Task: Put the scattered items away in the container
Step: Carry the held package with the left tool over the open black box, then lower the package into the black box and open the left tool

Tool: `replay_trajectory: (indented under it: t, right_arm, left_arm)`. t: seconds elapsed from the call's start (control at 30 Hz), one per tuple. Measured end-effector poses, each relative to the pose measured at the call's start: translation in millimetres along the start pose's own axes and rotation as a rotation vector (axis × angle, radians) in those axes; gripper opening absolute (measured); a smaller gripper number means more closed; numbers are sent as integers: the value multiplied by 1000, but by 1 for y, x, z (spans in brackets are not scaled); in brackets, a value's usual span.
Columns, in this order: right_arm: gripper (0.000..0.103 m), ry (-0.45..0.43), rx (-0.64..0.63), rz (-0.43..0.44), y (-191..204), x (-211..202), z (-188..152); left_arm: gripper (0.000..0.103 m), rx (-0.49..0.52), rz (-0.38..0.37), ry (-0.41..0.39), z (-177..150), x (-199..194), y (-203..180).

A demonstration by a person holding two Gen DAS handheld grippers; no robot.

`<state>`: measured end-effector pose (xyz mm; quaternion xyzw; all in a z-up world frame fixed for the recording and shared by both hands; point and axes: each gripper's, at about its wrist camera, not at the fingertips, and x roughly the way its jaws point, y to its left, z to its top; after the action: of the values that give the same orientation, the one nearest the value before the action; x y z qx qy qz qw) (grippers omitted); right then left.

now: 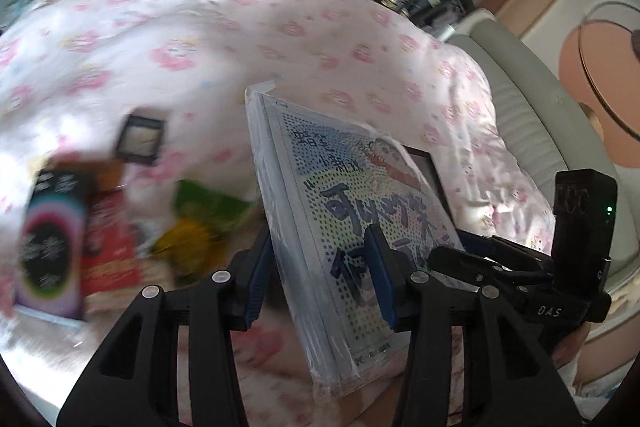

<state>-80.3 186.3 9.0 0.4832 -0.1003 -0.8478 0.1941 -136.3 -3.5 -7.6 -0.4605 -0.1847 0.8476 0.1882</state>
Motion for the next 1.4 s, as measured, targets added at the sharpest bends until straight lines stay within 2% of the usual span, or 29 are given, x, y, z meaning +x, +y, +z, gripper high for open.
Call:
replay_trajectory:
  t: [0.13, 0.2, 0.37, 0.47, 0.63, 0.83, 1.23, 1.37, 1.4]
  right_arm:
    - [66, -26, 24, -97, -41, -12, 6]
    - [66, -27, 48, -114, -59, -9, 9]
    - [66, 11, 101, -119, -106, 6, 14]
    - [66, 26, 140, -92, -129, 13, 10]
    - [66, 17, 143, -79, -142, 15, 3]
    - [66, 85, 156, -99, -150, 31, -10]
    - [66, 214, 174, -116, -161, 73, -20]
    - [66, 239, 180, -140, -165, 82, -19]
    - [66, 246, 184, -144, -166, 84, -19]
  left_arm:
    - [47, 12, -37, 74, 16, 48, -27]
    - [47, 18, -35, 97, 21, 68, -37]
    - [51, 20, 0, 149, 23, 113, -46]
    - [51, 18, 4, 176, 24, 129, -48]
    - [51, 18, 6, 228, 21, 147, -50]
    - [52, 17, 47, 289, 8, 165, -51]
    - [53, 102, 225, 335, -6, 183, -65]
    - [55, 79, 244, 395, -11, 194, -62]
    - [56, 82, 254, 436, -14, 199, -62]
